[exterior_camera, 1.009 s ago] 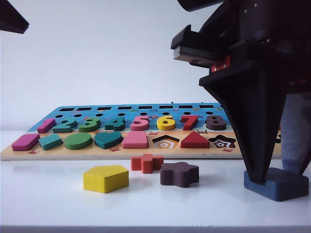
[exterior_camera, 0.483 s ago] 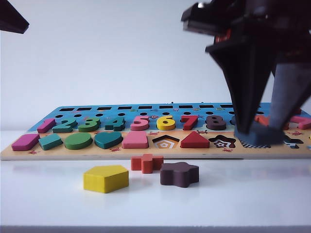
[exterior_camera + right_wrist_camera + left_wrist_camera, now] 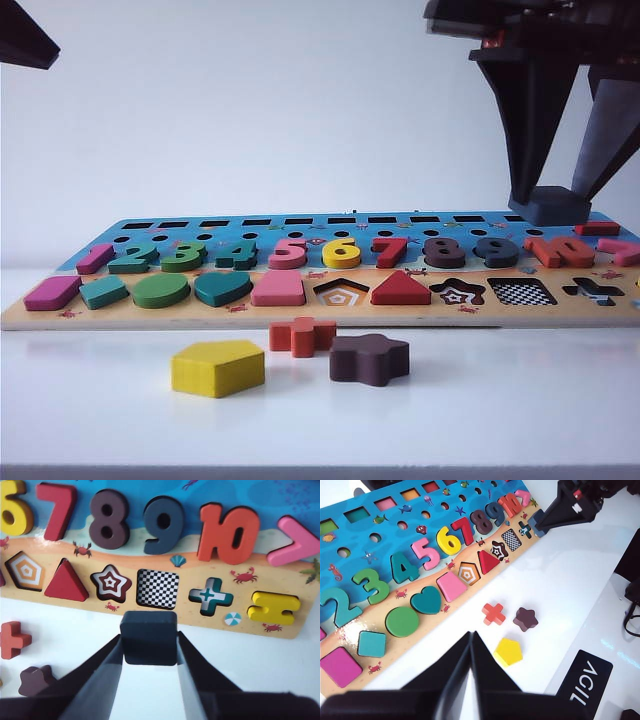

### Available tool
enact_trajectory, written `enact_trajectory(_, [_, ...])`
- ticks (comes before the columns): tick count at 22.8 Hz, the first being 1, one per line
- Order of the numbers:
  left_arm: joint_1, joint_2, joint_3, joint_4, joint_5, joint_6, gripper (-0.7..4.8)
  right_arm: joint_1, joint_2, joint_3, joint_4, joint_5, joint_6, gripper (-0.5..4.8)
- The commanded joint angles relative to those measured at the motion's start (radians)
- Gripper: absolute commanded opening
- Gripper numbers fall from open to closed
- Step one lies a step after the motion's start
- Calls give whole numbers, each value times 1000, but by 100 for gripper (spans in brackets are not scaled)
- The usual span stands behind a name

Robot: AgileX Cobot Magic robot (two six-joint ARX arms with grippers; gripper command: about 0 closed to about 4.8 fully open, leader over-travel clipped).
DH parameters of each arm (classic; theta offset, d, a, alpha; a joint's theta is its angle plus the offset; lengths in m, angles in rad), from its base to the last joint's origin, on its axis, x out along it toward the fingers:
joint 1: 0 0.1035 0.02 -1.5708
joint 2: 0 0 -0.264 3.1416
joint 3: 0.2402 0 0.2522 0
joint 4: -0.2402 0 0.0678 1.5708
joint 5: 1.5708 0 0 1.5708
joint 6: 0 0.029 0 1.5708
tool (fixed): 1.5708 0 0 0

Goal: Insert the cube into the slot.

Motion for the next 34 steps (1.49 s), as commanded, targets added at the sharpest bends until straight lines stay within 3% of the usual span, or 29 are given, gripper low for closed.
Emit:
enact_trajectory(1, [0, -2, 3, 17, 8, 5, 9, -11, 0, 3, 27, -2, 3, 49])
enact_trajectory(17, [0, -2, 3, 17, 8, 5, 9, -71, 80, 1, 78, -50, -19, 30])
enact_trajectory(34, [0, -2, 3, 17, 8, 5, 9, -72, 151, 1, 127, -53, -23, 25])
